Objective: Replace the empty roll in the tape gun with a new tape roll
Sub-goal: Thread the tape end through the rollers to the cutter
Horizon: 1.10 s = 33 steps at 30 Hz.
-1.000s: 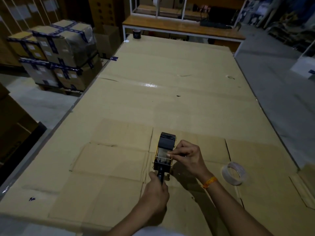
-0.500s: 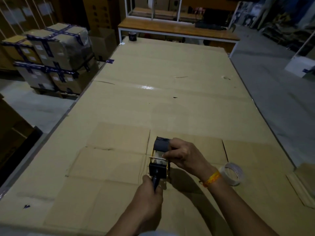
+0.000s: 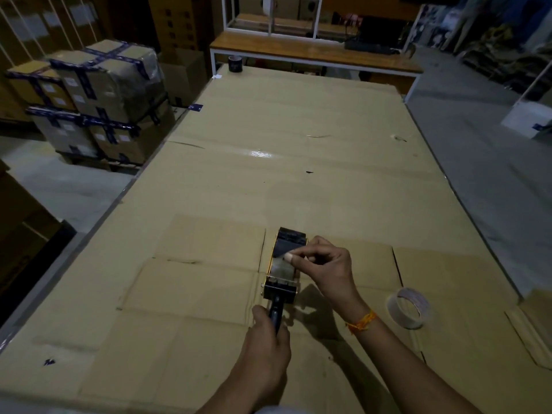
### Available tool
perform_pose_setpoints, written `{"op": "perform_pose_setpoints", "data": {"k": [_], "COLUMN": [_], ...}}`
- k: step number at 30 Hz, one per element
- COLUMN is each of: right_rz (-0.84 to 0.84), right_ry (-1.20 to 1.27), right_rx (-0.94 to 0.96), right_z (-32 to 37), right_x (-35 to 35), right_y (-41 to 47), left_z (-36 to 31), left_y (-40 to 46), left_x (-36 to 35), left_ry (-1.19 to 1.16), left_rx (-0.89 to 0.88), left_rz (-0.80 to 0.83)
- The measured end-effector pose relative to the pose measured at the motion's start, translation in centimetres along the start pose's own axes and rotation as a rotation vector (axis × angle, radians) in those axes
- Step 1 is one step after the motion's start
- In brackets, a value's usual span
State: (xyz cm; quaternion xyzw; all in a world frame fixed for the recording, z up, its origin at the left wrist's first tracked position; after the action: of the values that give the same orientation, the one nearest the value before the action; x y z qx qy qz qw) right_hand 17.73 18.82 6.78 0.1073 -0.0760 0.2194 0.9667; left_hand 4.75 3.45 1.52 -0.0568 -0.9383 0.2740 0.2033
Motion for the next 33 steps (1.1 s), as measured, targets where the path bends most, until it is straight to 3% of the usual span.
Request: {"op": "perform_pose_setpoints", "data": {"k": [8, 12, 15, 17, 20, 22, 25, 33], "right_rz": [-0.077, 0.032, 0.087, 0.102, 0.057, 0.001, -0.039, -0.12], "right_ry": [-0.022, -0.238, -0.207, -0.207, -0.235, -0.269, -0.305, -0.346], "right_rx": [0.035, 0.096, 0.035, 0.01, -0.008, -0.001, 0.007, 0.068], "right_z": [0.2, 1.0, -0.1, -0.7, -1.1, -1.1, -1.1, -0.1], "right_x": [-0.4, -1.1, -1.3, -1.4, -1.2, -0.9, -0.6, -0.6], "right_y": [-1.2, -1.4, -2.1, -2.7, -3.5, -3.8, -4.0, -3.8], "left_z": [0.4, 1.8, 2.6, 2.7, 1.2, -0.8, -3.2, -6.7], "left_y": [0.3, 0.9, 1.1, 1.4, 2.2, 2.1, 2.4, 3.6], "left_x": [-0.7, -1.8, -1.7, -0.1, 4.5, 6.5, 6.9, 7.0], "left_ry": [-0.076, -0.014, 0.059, 0.139, 0.355, 0.349, 0.336, 0.493], "left_rx": [0.009, 0.048, 0.049, 0.018, -0.073, -0.238, -0.44, -0.717], "left_rz": [0.065, 0.218, 0.294, 0.216, -0.113, -0.268, -0.287, -0.373]}}
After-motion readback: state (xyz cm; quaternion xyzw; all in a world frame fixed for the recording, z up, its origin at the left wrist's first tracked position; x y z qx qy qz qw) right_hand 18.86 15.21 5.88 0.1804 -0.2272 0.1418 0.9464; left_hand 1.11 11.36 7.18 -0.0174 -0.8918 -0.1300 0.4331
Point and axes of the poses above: each hand's wrist, its own y-axis towards the middle knuckle, its own x-axis out of the back of the hand, z = x × y, the point moved 9 cm from there along y, towards the middle knuckle, and after that the axes turned 13 degrees about z, right-handed, at the moved point
